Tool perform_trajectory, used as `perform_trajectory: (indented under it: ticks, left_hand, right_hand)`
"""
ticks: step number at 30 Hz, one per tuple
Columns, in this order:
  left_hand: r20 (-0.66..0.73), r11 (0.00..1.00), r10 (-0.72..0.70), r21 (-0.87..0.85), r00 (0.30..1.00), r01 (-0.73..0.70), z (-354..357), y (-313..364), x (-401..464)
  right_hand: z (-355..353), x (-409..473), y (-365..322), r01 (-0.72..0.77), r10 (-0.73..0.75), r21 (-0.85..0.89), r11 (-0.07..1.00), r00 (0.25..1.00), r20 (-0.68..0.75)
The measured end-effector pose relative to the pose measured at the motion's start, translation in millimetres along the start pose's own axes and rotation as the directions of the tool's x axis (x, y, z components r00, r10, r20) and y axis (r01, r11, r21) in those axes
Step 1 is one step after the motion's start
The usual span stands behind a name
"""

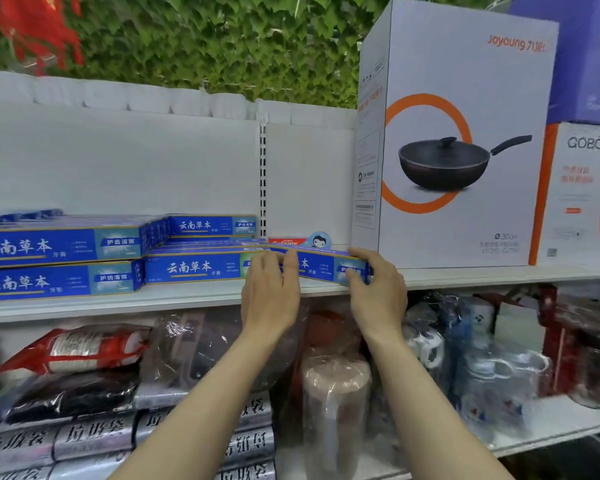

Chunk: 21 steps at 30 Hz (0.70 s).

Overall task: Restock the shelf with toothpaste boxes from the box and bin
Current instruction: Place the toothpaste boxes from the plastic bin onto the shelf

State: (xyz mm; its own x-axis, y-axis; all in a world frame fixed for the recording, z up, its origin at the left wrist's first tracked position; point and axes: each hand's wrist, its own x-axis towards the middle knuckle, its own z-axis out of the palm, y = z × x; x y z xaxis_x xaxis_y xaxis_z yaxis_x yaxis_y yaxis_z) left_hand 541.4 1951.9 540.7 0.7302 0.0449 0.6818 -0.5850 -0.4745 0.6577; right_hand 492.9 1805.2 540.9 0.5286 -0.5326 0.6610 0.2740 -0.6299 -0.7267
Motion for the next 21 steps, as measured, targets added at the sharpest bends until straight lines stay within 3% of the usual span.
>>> perform_trajectory:
  ticks: [6,10,13,16,21]
  left_hand:
    - [-0.029,0.999,0.032,-0.037,0.999,-0.033,-6.1,0.5,-5.5]
    - [-0.117,0.990,0.137,0.031,0.984,-0.134,-15.0,-3.2,-14.7]
    - [-0.279,0.980,0.195,0.103,0.940,-0.172,-29.5,-6.4,-20.6]
    - [-0.415,0.986,0.162,0.110,0.895,-0.127,-46.5,-10.7,-21.9]
    - [-0.418,0.978,0.087,0.208,0.905,0.002,-71.7,-30.3,-22.7]
  right_hand:
    - [-7.1,-6.9,-5.5,-0.061,0.082,0.105,0.993,0.975,-0.208]
    - [-20.4,-10.7,-16.6,-0.068,0.179,0.366,0.928,0.944,-0.278]
    - [-19.3,-7.8,-24.9,-0.022,0.116,0.484,0.875,0.980,-0.164]
    - [3.4,-10.4,-33.1,-0.075,0.064,0.497,0.864,0.997,0.038]
    - [54.0,-20.4,-43.8,-0.066,-0.026,0.390,0.918,0.974,0.225]
